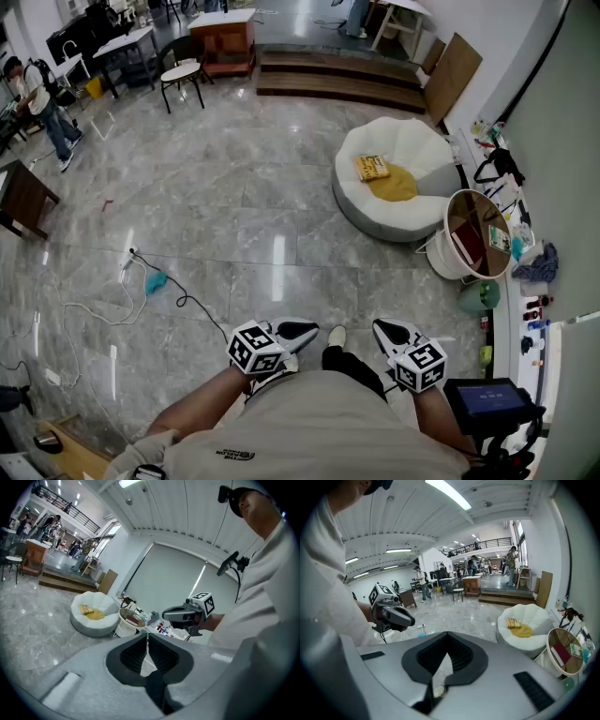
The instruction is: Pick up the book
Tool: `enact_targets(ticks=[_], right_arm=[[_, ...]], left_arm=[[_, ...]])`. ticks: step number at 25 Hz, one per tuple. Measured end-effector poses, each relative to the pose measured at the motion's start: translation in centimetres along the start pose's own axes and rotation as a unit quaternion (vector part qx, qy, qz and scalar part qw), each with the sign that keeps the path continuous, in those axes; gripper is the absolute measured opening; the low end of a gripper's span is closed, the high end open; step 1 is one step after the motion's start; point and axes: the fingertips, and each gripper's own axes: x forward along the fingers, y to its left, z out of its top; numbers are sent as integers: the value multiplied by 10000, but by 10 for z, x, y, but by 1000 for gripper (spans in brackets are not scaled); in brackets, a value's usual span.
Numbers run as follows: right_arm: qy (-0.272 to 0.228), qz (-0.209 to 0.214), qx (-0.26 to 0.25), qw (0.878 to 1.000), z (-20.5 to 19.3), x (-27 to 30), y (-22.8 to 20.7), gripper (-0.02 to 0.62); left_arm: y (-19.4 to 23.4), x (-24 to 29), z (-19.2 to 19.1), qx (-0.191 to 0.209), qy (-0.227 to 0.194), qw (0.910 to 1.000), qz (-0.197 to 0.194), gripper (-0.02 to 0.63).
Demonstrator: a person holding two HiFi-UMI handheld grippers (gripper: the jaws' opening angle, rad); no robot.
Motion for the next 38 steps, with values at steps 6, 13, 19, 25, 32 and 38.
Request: enact_targets(ticks=[6,13,19,25,32,38], right_arm=[[-166,-103,-67,9998,15,10,-28,14],[-296,-174,77,9994,28,9,-99,14],[-371,-44,71,9993,42,14,-170,14],[-514,151,90,9985,50,18,-244,49],[-419,260,582,9971,49,52,-311,107],[-369,220,713,9965,70,111,-351,109]], left_arm=[[29,19,21,180,16,9998,78,20],[39,85,66,405,169,9990,-22,20],[56,151,112,538,296,9981,58,20],[75,211,147,457,280,9981,307,21],[107,248,186,431,359,9970,534,21],[175,259,215,556,381,9964,519,21]])
